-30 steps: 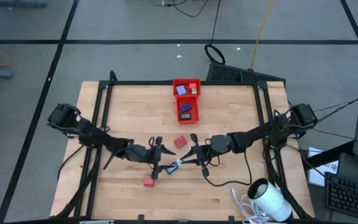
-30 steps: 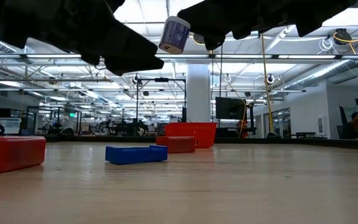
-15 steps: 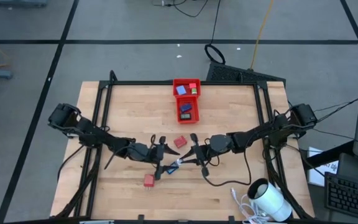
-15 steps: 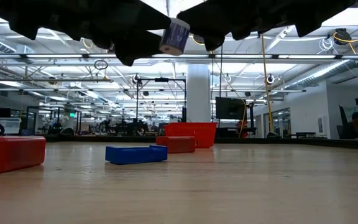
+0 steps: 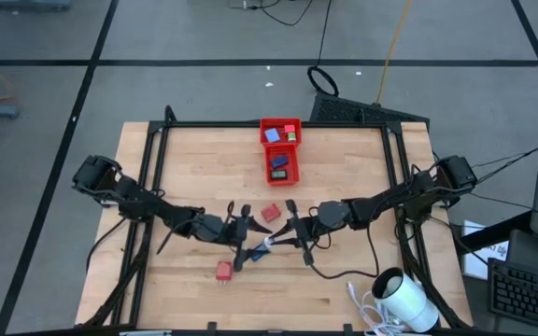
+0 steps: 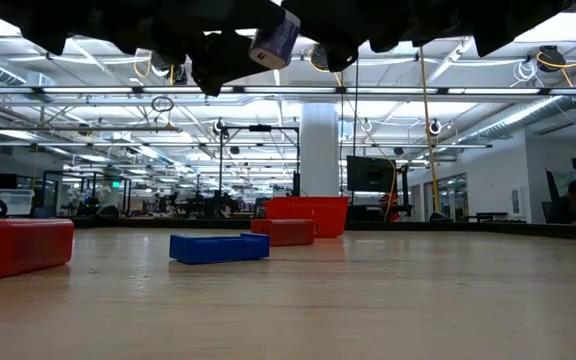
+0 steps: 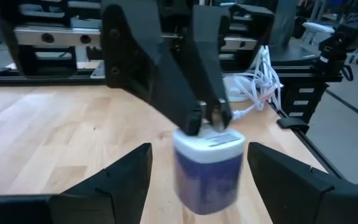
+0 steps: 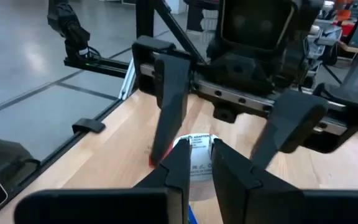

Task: Pick & Place Office items
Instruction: Put the purple charger adapter into the top red bin

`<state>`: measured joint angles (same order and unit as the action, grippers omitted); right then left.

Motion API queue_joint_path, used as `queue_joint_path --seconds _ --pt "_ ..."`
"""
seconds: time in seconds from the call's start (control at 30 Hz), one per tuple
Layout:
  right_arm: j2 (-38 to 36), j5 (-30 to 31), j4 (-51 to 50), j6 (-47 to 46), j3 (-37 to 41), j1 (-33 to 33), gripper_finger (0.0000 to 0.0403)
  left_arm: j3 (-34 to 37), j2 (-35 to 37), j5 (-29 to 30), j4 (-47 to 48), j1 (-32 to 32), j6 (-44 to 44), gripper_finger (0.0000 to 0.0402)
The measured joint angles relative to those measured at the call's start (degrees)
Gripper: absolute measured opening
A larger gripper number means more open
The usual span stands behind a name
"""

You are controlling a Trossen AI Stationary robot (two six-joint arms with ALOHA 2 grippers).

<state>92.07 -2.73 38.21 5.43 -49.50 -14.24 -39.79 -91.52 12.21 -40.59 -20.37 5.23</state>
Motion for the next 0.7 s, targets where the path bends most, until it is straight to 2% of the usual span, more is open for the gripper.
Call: queue_joint_path --seconds 0.7 --pt "0.0 0.01 1.01 0.42 0.0 -0.07 0.0039 0.0 0.01 -0.13 -0.03 1.17 1.55 0.0269"
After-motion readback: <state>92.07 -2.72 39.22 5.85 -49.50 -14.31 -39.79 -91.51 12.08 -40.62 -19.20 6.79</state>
